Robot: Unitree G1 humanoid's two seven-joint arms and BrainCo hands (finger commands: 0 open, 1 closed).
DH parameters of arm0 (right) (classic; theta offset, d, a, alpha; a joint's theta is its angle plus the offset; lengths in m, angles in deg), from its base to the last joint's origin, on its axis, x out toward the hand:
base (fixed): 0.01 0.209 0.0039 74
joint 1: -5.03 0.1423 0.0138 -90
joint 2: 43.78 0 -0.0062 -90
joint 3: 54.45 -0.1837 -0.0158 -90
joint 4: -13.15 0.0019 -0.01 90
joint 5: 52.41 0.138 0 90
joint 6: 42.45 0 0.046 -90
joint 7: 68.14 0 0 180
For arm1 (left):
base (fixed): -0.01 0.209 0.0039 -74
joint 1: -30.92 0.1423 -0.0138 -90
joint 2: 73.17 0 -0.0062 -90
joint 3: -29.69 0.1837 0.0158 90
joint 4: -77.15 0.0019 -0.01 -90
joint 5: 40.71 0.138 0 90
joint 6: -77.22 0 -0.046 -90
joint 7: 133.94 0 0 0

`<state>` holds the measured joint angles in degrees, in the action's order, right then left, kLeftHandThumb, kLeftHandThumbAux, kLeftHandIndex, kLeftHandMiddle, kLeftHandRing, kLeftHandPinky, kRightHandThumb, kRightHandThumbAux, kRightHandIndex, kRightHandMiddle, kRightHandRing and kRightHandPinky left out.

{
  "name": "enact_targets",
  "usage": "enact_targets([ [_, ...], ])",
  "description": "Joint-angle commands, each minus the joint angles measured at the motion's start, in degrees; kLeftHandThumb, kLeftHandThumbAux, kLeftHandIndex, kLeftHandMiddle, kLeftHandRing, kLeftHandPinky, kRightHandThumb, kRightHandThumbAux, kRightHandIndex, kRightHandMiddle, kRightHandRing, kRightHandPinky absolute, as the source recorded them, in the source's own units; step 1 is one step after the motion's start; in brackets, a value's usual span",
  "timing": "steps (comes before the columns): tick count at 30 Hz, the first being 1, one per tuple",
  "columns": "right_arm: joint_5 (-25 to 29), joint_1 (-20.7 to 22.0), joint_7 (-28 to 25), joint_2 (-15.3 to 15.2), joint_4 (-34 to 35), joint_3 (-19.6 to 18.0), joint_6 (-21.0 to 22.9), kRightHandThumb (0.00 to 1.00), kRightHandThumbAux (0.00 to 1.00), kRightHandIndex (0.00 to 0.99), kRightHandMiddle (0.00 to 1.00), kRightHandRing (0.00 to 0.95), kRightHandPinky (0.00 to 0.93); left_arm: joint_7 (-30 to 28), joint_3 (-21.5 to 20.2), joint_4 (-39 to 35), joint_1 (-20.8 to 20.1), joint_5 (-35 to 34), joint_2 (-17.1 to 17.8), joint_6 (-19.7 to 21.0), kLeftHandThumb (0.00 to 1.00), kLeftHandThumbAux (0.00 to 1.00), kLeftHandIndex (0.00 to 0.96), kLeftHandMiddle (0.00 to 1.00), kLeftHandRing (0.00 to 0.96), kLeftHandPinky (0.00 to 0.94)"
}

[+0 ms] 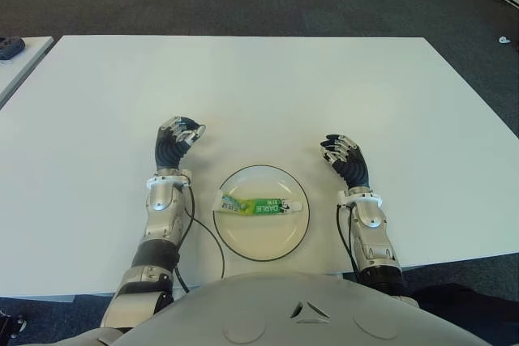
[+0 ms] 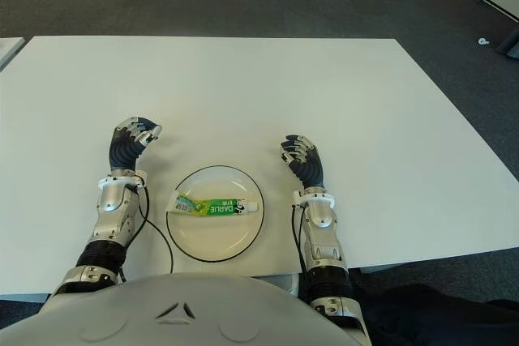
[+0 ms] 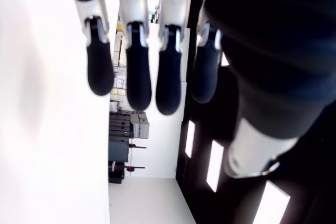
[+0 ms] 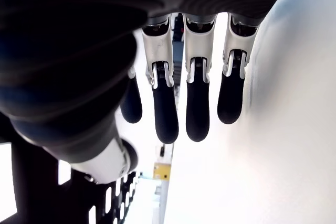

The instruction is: Put the toothpaste on the table into the plate.

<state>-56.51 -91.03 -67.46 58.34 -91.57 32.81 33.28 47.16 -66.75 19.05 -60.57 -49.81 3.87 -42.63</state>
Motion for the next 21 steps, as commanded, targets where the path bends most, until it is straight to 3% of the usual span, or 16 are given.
enact_targets([
  [1, 0.2, 1.0, 0.2, 0.4, -0.8, 0.3, -0.3, 0.002, 0.773, 0.317, 0.417, 0.405, 0.405, 1.3, -0.8, 1.0, -0.3, 0.9, -1.5, 1.0, 0.09, 0.841, 0.469, 0.519, 0.501, 0.485],
  [2, 0.2, 1.0, 0.3, 0.5, -0.8, 0.3, -0.3, 0.001, 0.772, 0.317, 0.417, 0.406, 0.407, 1.3, -0.9, 1.1, -0.3, 0.8, -1.7, 0.9, 0.094, 0.845, 0.468, 0.519, 0.502, 0.486],
  [3, 0.2, 1.1, 0.3, 0.4, -0.9, 0.3, -0.3, 0.001, 0.77, 0.317, 0.417, 0.407, 0.413, 1.3, -1.0, 1.2, -0.3, 0.8, -1.8, 1.0, 0.306, 0.801, 0.453, 0.518, 0.502, 0.487],
  [4, 0.2, 1.2, 0.3, 0.5, -0.9, 0.3, -0.3, 0.0, 0.769, 0.317, 0.417, 0.408, 0.417, 1.3, -1.1, 1.4, -0.3, 0.9, -2.0, 0.9, 0.443, 0.772, 0.443, 0.518, 0.502, 0.487],
  [7, 0.1, 1.4, 0.4, 0.5, -1.0, 0.3, -0.1, 0.0, 0.773, 0.314, 0.415, 0.41, 0.415, 1.4, -1.4, 1.6, -0.3, 0.9, -2.4, 1.3, 0.607, 0.738, 0.431, 0.519, 0.505, 0.488],
  [12, -0.4, 1.8, 1.1, 0.6, -0.9, 0.4, 0.8, 0.0, 0.792, 0.308, 0.407, 0.404, 0.408, 1.3, -1.9, 2.1, -0.3, 1.1, -2.9, 1.3, 0.676, 0.723, 0.426, 0.518, 0.508, 0.493],
  [21, -0.5, 2.1, 1.7, 0.7, -0.5, 0.6, 1.9, 0.001, 0.887, 0.33, 0.384, 0.381, 0.376, 0.4, -2.4, 1.8, 0.0, 0.8, -3.0, 2.4, 0.691, 0.719, 0.426, 0.544, 0.524, 0.504],
])
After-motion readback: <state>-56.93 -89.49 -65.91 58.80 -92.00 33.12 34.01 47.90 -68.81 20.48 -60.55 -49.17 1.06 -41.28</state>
